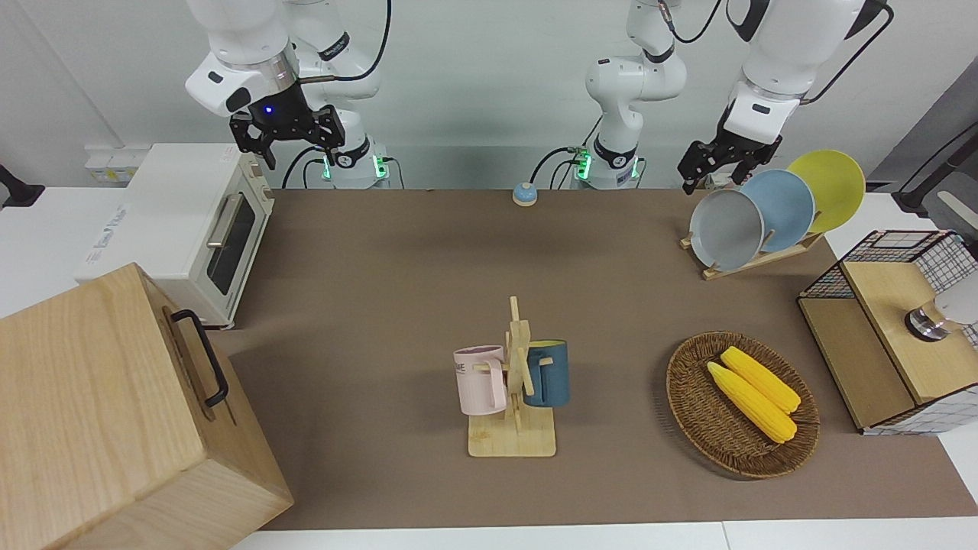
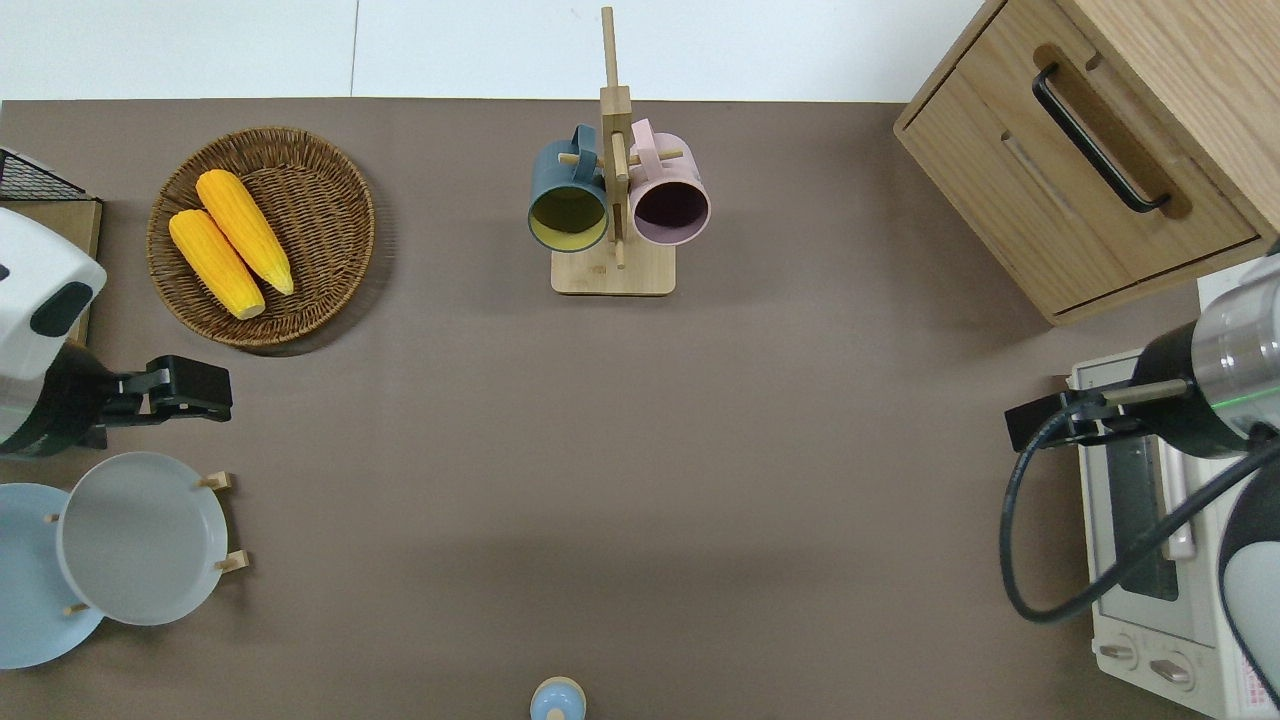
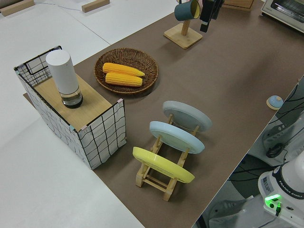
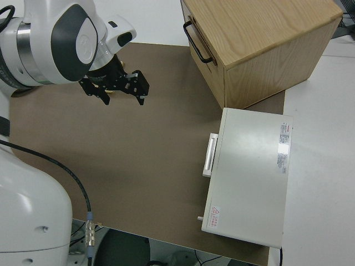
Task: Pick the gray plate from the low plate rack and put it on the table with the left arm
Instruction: 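Move the left gripper toward the gray plate in the low rack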
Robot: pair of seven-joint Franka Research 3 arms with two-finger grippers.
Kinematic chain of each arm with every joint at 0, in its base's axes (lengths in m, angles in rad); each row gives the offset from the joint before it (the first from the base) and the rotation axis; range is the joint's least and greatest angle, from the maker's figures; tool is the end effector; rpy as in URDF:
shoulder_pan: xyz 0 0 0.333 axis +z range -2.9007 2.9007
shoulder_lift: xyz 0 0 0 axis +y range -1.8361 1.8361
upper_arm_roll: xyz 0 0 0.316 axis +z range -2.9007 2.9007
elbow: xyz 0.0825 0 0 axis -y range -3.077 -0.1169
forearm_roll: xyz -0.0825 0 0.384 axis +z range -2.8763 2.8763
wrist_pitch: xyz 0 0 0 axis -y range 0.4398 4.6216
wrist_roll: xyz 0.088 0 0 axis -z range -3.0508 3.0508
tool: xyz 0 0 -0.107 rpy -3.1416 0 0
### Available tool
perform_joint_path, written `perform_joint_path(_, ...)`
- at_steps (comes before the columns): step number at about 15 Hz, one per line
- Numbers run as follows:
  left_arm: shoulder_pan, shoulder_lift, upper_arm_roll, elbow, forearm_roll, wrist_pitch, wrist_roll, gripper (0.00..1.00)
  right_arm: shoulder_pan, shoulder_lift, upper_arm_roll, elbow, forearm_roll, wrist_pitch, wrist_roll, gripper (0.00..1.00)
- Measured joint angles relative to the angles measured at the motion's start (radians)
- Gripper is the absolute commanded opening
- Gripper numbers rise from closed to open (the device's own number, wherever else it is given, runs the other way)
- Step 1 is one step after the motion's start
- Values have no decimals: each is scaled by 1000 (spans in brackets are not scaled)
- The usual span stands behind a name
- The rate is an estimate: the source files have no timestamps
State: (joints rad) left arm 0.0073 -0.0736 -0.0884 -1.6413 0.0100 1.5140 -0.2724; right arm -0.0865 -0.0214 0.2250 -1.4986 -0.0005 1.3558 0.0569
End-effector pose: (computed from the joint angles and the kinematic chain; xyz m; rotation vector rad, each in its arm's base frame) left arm 0.5232 -0.0432 0.6262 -3.1006 -0.2986 0.0783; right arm 0.5197 0.0739 0.6516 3.1162 0.1266 -0.1887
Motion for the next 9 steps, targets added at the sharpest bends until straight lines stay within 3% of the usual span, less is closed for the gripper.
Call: perform_joint_path(9, 2, 12, 34, 6, -1, -9, -2, 993, 0, 0, 0, 0, 0, 0, 0, 990)
